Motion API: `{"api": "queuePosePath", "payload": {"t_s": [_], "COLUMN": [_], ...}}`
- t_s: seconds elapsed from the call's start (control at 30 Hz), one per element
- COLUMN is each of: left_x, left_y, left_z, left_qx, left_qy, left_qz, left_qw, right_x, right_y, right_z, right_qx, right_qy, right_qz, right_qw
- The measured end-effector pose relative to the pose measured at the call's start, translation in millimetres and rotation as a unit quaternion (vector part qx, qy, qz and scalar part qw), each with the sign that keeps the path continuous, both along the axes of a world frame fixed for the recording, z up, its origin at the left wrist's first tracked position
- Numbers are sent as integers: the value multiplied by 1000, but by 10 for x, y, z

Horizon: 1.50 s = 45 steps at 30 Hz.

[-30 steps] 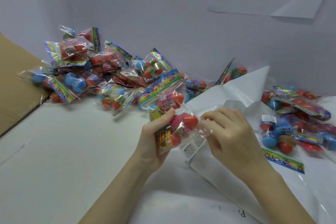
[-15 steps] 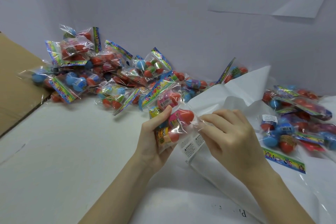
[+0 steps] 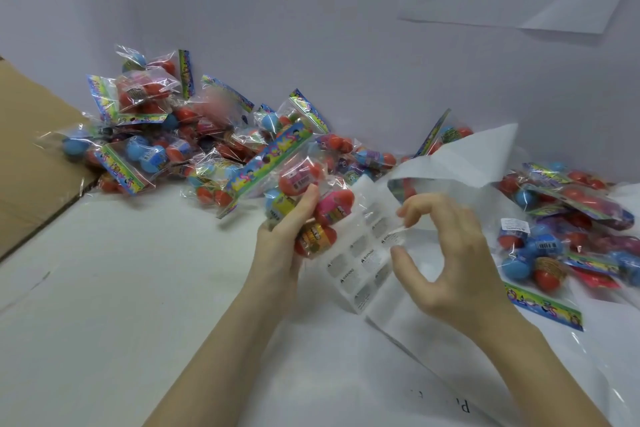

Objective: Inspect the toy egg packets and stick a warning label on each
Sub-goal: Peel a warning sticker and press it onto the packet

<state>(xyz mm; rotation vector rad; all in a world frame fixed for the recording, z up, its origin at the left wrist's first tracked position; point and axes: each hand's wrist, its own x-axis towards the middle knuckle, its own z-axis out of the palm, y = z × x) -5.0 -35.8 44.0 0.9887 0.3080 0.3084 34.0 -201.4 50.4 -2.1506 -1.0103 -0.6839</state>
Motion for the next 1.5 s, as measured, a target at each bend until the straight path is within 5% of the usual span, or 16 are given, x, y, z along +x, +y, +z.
{"api": "queuePosePath", "payload": {"t_s": [0.13,0.33,0.47,1.5], "left_x": [-39,-139,-152,-100], "left_y": [78,151,164,-41], "left_z": [24,120,122,76], "left_qx": [101,50,40,81], "left_qy": [-4,11,2,9], "left_qz": [61,-85,-114,-85], "left_qw": [993,995,993,993], "right_x": [-17,16,46,-154], "right_y": [-12,4,24,107], "right_z": [39,59,92,107], "right_qx": [118,262,329,225], "right_qy": [118,272,297,270], "right_qz": [8,95,114,92], "right_qw": [986,921,889,932]}}
